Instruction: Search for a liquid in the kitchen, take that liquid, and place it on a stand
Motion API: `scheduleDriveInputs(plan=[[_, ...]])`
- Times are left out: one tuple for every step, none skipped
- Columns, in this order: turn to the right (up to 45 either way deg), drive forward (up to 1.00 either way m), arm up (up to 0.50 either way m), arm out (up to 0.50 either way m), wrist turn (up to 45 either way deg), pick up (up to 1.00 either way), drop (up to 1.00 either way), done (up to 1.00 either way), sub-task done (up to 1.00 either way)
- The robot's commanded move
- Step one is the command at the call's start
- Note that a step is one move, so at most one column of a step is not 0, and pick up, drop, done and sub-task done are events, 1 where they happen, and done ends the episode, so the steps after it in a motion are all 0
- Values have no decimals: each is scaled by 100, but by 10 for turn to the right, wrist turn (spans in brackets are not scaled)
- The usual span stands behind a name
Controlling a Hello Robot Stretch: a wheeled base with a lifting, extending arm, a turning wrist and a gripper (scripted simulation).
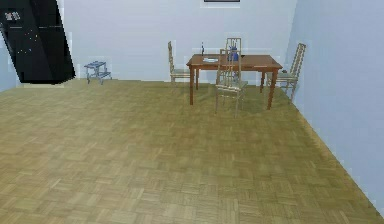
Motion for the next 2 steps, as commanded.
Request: scheduleDriveInputs(plan=[[0, 0, -14, 0, 0, 0, 0, 0, 0], [0, 0, 0, 0, 0, 100, 0, 0, 0]])
